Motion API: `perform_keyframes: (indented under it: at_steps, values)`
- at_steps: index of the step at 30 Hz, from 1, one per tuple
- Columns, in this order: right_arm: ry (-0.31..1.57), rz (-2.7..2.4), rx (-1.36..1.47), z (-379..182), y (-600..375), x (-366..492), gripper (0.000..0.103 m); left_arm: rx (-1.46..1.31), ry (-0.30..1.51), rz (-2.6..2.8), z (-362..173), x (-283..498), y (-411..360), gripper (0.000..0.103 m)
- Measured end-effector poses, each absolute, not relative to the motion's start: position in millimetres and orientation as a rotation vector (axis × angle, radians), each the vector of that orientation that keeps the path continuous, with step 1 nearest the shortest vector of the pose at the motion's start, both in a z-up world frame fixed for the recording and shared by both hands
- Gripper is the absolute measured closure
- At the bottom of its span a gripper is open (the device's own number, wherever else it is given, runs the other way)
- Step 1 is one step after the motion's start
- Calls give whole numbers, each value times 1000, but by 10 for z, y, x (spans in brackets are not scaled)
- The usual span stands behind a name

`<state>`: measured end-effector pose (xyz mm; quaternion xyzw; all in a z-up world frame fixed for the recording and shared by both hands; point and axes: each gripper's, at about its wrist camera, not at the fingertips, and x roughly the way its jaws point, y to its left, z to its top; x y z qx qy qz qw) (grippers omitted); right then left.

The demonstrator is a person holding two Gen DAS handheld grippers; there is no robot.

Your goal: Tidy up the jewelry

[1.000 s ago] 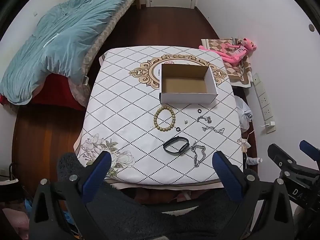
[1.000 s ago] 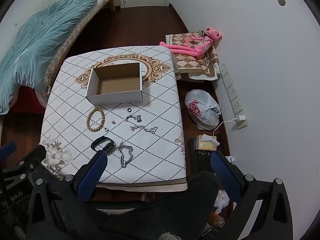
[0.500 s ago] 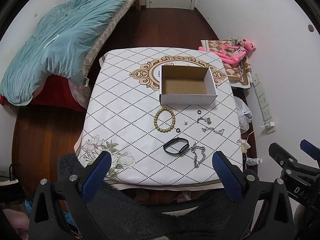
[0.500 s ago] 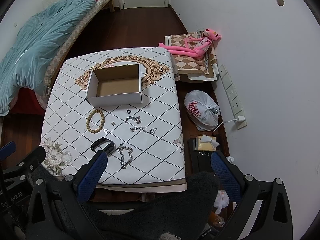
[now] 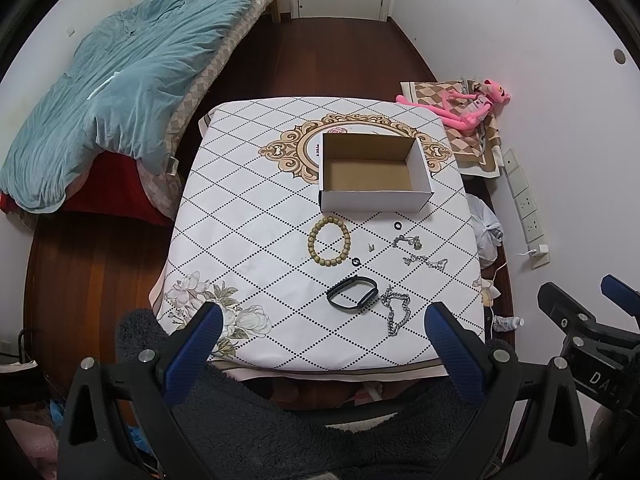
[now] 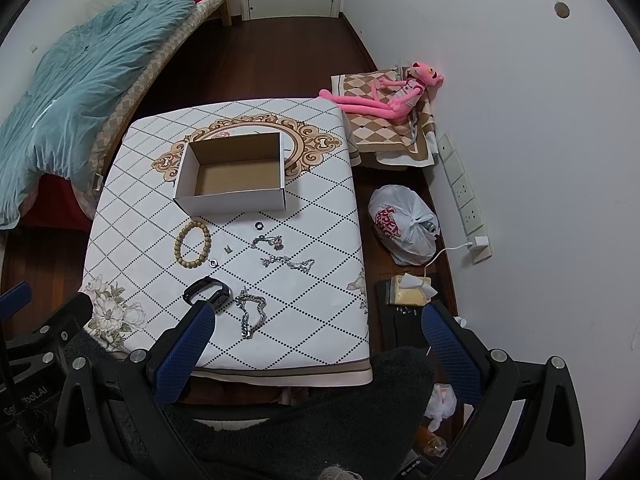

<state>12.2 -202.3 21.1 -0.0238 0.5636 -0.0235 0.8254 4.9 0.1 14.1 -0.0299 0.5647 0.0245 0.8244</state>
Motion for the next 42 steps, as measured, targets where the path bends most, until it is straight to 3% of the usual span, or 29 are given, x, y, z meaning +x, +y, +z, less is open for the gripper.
perform_keyframes:
  at_steps: [42]
  values:
    - [1176, -43, -60, 311, -1979, 175, 0, -60, 1181, 50, 208, 16, 33, 0]
